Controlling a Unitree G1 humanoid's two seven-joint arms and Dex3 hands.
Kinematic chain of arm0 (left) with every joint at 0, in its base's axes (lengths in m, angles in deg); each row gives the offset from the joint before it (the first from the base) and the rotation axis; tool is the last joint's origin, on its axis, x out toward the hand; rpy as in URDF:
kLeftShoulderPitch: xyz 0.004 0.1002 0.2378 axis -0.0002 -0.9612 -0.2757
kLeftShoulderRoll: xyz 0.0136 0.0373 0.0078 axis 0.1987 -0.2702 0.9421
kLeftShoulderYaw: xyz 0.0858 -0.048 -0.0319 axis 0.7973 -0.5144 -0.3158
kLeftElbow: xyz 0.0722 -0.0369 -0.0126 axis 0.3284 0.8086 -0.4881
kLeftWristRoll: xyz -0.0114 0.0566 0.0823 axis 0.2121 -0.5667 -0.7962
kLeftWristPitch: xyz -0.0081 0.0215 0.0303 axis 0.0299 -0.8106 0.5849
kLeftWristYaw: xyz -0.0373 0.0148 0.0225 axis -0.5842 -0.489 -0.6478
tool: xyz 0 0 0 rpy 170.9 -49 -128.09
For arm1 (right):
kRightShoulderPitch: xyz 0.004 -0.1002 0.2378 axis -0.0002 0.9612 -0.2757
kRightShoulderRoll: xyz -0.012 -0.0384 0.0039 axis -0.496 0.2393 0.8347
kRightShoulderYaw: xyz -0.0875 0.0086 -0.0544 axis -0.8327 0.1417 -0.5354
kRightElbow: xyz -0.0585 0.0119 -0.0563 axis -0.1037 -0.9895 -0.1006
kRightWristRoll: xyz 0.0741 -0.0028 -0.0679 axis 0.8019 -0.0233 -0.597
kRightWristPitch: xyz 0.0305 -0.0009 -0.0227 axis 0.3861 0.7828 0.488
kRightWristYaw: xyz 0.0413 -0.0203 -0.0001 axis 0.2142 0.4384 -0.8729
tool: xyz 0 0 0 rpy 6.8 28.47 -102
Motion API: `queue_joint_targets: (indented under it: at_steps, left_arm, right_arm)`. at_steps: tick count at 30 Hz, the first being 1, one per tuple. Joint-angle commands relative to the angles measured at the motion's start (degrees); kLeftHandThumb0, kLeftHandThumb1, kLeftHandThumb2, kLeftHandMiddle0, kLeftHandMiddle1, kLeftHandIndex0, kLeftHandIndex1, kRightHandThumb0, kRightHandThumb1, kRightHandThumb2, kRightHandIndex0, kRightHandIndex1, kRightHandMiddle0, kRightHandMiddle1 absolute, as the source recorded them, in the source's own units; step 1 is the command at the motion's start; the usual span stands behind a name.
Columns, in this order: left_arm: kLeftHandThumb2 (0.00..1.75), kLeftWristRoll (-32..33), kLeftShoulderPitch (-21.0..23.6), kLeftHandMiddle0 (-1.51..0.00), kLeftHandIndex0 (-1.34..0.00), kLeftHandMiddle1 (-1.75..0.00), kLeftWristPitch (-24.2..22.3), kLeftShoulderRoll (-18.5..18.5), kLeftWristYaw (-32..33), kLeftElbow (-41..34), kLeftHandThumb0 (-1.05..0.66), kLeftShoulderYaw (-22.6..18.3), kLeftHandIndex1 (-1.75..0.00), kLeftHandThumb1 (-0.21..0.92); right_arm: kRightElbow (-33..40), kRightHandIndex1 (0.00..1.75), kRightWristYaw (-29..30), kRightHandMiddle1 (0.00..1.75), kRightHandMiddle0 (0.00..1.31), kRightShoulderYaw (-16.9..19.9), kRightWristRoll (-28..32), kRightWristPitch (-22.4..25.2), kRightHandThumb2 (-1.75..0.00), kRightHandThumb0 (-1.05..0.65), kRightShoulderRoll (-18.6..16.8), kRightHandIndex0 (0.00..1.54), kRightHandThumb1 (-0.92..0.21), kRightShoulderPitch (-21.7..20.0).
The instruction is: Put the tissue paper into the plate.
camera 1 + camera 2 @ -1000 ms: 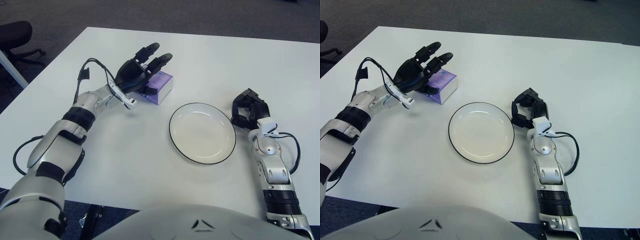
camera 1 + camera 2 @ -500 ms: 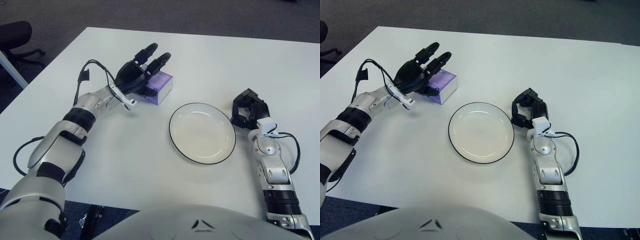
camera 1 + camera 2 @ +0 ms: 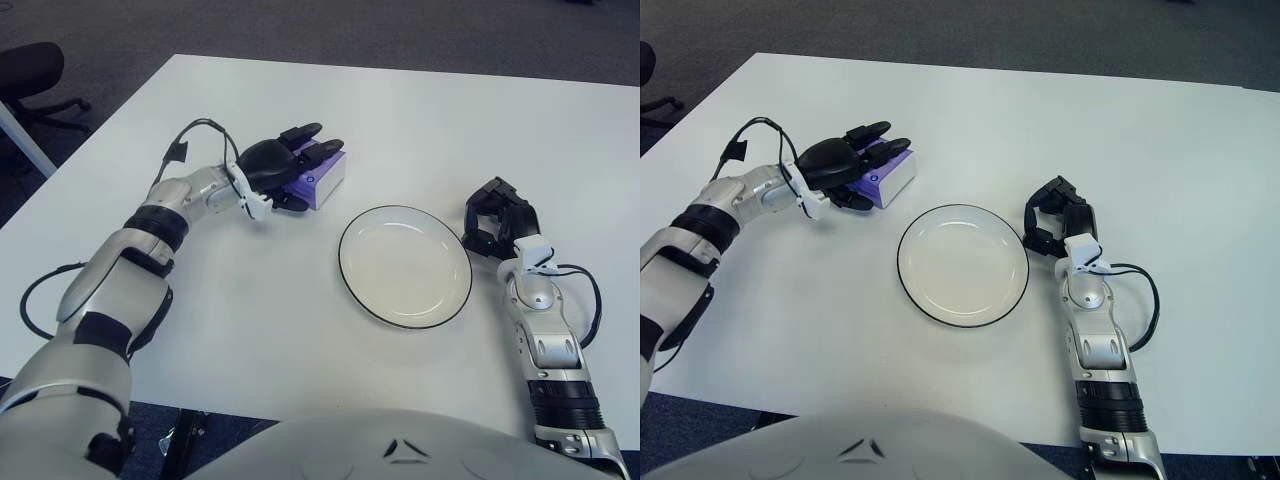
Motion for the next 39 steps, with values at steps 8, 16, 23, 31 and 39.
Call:
queue_joint_targets:
  at_steps: [8,16,23,31,39]
  left_arm:
    - [0.39,-0.70,6.27,0.00,0.00,0.00,-8.60,-9.01,-10.71,14.85,-1.05,3.30,0.00,0.92]
    - [0.28,-0.80,8.98,0.00,0.00,0.00,-14.86,-12.53,-11.97,21.15,-1.05,4.53,0.00,0.92]
    - [0.36,0.08,9.26,-0.04,0.00,-0.06,-16.82,-12.89,-12.12,22.62,-1.05,4.23,-0.02,0.92]
    - [0.39,-0.15,8.83,-0.06,0.00,-1.11,-16.75,-12.52,-7.99,22.43,-0.89,4.40,-0.52,0.87]
    - [1.16,-0.34,7.11,-0.51,-0.08,-1.69,-16.67,-12.22,0.24,22.48,0.27,4.39,-1.64,0.40]
  right_arm:
    - [-5.67,1.75,-1.37,1.75,0.57,-2.94,-3.24,2.22,-1.25,-0.46,-1.65,1.02,-0.37,8.42]
    - [-4.23,1.75,-1.70,1.75,0.60,-4.00,-4.86,2.27,-1.30,-0.48,-1.20,1.07,-0.33,9.21]
    - [-2.71,1.75,-1.95,1.75,0.60,-4.63,-5.17,2.90,-1.30,-0.48,-1.03,1.08,-0.33,10.13]
    - [-1.33,1.75,-2.46,1.75,0.62,-5.18,-5.32,3.54,-1.33,-0.49,-0.72,1.10,-0.30,10.74]
    - [-1.00,1.75,-3.67,1.75,0.65,-5.34,-5.28,3.86,-1.37,-0.50,-0.23,1.11,-0.27,10.61]
